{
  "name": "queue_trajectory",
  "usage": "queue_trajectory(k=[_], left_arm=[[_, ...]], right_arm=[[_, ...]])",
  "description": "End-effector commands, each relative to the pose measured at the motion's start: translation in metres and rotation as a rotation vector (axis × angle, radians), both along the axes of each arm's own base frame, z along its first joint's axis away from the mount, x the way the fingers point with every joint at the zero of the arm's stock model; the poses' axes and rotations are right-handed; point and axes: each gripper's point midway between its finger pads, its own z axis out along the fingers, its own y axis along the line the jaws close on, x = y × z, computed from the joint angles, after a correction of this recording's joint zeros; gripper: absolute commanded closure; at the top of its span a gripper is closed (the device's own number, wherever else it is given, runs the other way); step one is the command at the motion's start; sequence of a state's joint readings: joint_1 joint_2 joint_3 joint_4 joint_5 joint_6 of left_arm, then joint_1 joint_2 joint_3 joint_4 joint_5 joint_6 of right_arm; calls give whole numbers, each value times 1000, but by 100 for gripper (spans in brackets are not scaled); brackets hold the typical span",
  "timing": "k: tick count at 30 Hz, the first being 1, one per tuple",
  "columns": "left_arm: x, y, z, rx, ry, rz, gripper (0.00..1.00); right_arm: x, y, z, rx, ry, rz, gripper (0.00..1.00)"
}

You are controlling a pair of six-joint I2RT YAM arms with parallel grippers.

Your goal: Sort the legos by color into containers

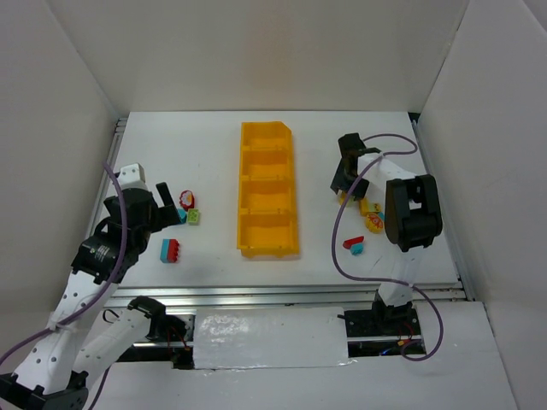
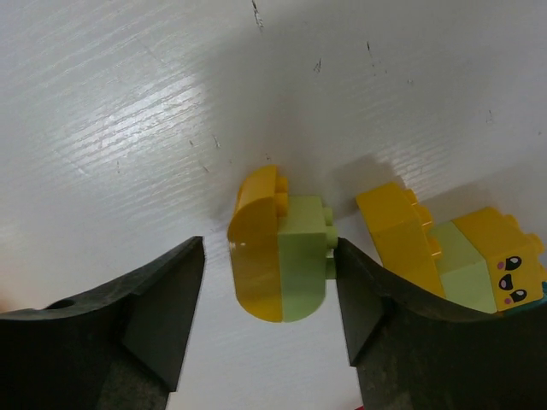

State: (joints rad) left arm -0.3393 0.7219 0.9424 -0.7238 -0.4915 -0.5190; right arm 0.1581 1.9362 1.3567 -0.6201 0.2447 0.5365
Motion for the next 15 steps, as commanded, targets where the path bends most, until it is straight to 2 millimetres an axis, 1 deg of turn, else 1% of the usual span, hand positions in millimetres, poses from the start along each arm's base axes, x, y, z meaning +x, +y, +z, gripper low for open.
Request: queue_trajectory(k=[1,4,5,6,8,9,10,11,12,13,14,15], left_arm=[[7,-4,8,4,-38,-20,1],[7,-4,7,4,-33,-21,1],[7,-4,7,5,-32,-21,0],[8,-4,6,5,-32,-21,1],[8,-4,6,5,-30,-21,0],[8,-5,5,6,-26,-23,1],[8,-5,5,6,-26,-23,0],[9,-5,6,5,-27,-24,0],[9,-5,4,7,-20,-24,0],[9,-6,5,6,-21,-25,0],[10,-6,4,8,-16,-25,0],[10,-7,4,5,-16,-27,1]], right_arm=[[16,0,11,10,-26,12,34],[17,1,11,14,-25,27,44],[18,2,12,16,-27,31,51],[17,1,11,16,-25,29,53],[16,2,11,19,-23,32,53],[16,2,12,20,-24,36,55],[16,3,11,25,-21,41,59],[15,6,11,36,-17,59,73],[16,7,11,40,-19,62,82],[16,7,13,42,-25,64,97],[15,7,12,42,-25,64,100],[16,8,14,49,-34,70,100]])
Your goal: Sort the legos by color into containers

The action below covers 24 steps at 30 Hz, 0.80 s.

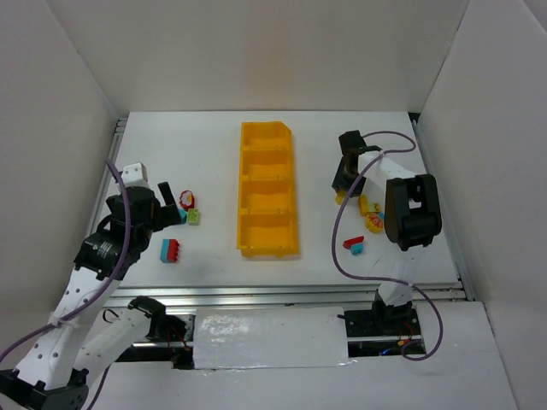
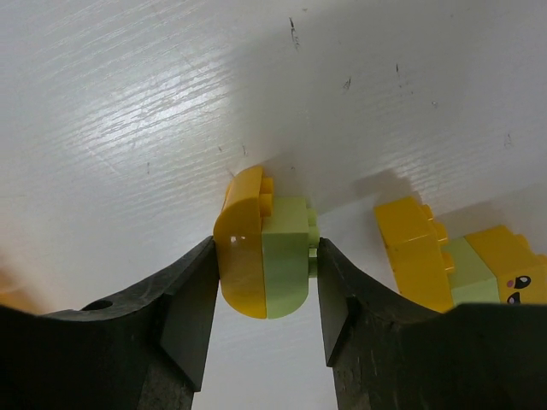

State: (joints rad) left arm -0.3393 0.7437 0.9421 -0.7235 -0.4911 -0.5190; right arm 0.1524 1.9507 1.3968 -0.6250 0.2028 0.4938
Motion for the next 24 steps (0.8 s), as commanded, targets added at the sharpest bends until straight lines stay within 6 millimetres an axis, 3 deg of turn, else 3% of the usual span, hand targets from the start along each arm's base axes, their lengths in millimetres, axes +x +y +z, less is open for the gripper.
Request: queue_trajectory(k=[1,4,6,7,8,9,10,11,13,15,16,18,20,21,24], left_arm=[[8,-7,8,-6,-34,-33,0],[10,-13,10,-23,-28,-54,0],[13,-25,15,-67,-23,-96,0],[14,-30,17,-91,-26,-113,0],[14,-44,18,-147,-18,-161,1],[17,-53,28,-187,-40,-188,0],[18,-61,33,-225,-50,-212,0],[20,-71,38,-280,-57,-230,1],[22,-92,55,-378,-93,-305,1],[23,-106,65,-469,-111,-335,0],[27,-110,74,-499,-147,-346,0],[27,-124,78,-573,-137,-386,0],[29,-137,80,-631,-128,-421,0],[26,-146,81,-663,-113,-465,1],[23,-165,81,-744,-82,-546,1]], right_arm=[[4,9,12,43,-37,40,100],[6,20,25,72,-94,78,100],[3,40,45,78,-163,148,100],[2,47,64,65,-212,184,100],[-8,70,68,56,-227,265,100],[-7,80,79,28,-280,305,100],[-12,89,100,8,-339,340,100],[-25,117,104,-20,-371,445,100],[-38,126,128,-83,-451,485,100],[-55,154,145,-68,-516,558,100],[-65,159,161,-57,-561,580,100],[-87,187,182,-13,-635,665,100],[-110,206,213,41,-743,744,100],[-132,220,234,85,-808,809,100],[-169,244,256,158,-902,934,100]])
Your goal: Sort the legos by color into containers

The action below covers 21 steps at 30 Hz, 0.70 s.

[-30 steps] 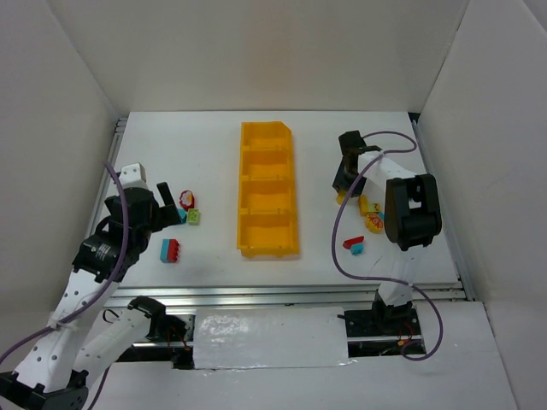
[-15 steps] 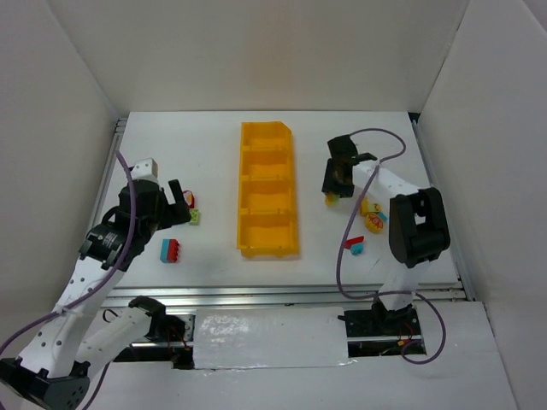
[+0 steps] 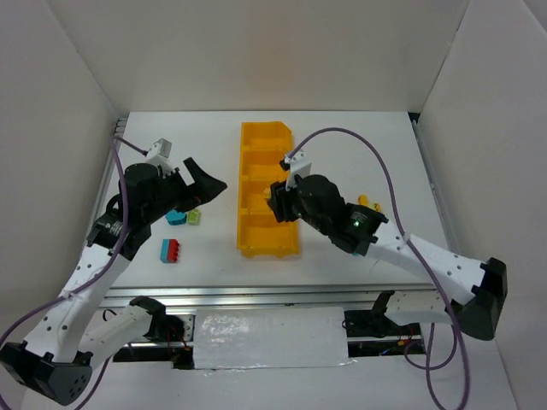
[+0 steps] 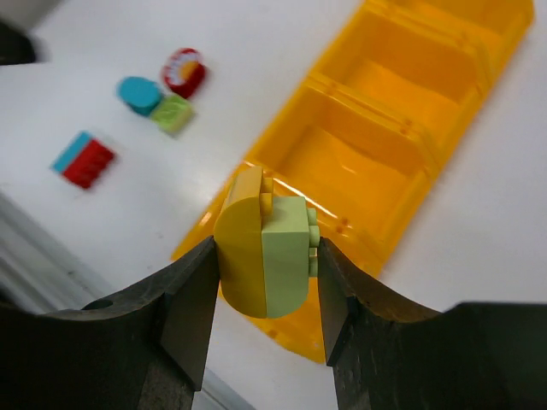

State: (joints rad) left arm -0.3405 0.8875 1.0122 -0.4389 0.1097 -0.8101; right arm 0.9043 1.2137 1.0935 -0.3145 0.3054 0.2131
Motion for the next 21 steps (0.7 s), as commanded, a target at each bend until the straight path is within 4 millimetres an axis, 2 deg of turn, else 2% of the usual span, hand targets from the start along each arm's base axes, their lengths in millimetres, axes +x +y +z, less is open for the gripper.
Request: queue_trajectory(k=[1,3,5,11,17,21], left_arm=[[-6,-39,30,-180,-46,-171,1],[-10,-47,27,-202,-35,-212,2],[-15,-58,27,-220,-39,-260,2],[-28,-86,30,-216,-48,-355,3],[-30,-101,27,-198,-58,-406,6],[-27,-110,17,-182,-37,-427,11]], right_arm=[[-28,23,48,95,-169,129,100],[-38,27,56,112,-203,171,100],[-45,32,54,117,-206,217,100],[-54,42,57,132,-211,267,100],[-48,48,56,104,-190,243,100],[-47,53,63,118,-192,232,100]])
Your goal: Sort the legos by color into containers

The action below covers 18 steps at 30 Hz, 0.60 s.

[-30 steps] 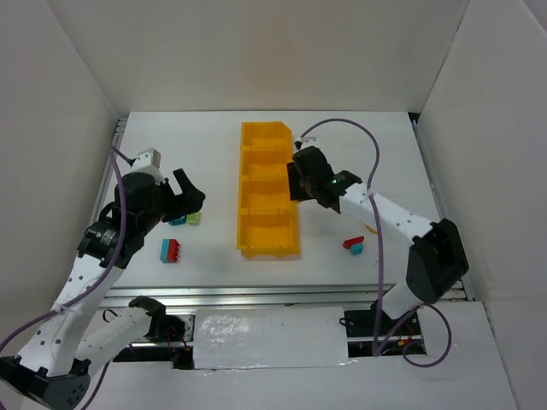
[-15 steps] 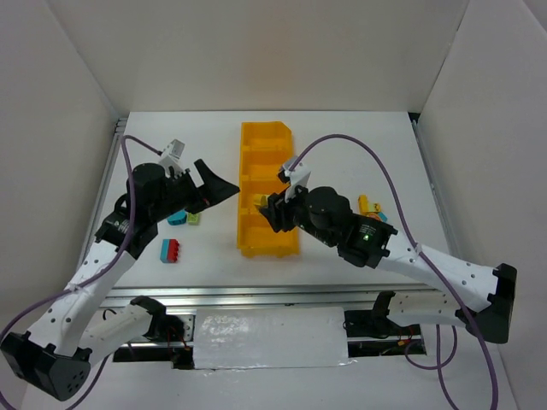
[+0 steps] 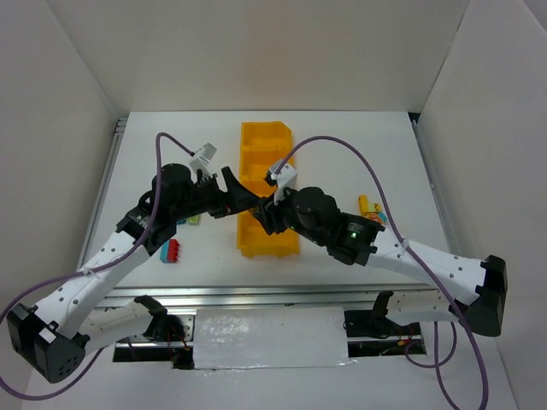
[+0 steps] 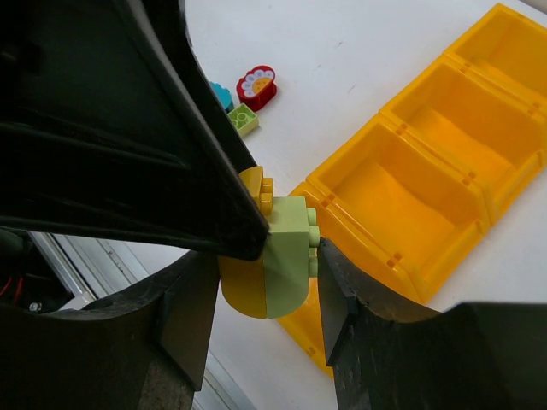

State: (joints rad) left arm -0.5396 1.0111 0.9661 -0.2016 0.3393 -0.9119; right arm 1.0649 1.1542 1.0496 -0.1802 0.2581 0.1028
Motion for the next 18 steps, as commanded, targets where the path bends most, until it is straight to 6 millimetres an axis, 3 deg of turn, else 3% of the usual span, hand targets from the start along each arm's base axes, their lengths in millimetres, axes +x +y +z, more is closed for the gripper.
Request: queue_trajectory(k=[1,6,9,10,12,13,15,18], left_arm=[[2,-11,14,-22,-70,-46,17],[1,-12,11,-11,-71,-47,31],[0,-13,13,-13,-80,-58,56],[0,-14,14,-17,-85,-64,73],[0,-16,16,-19,-98,-81,85],[-3,-18,18,-24,-109,-110,99],[-4,-19,21,2,-138,-135,100],[-3,-11,21,30,-167,-102,100]], right_arm=[[1,9,36,77,-51,-5,100],[2,7,43,98,-58,-20,100],[1,8,43,108,-50,-15,100],[1,9,41,108,-48,-12,100],[1,11,38,109,-36,-10,100],[0,12,36,110,-32,-6,99],[-3,15,32,120,-25,13,97],[-11,15,25,137,-8,52,43]])
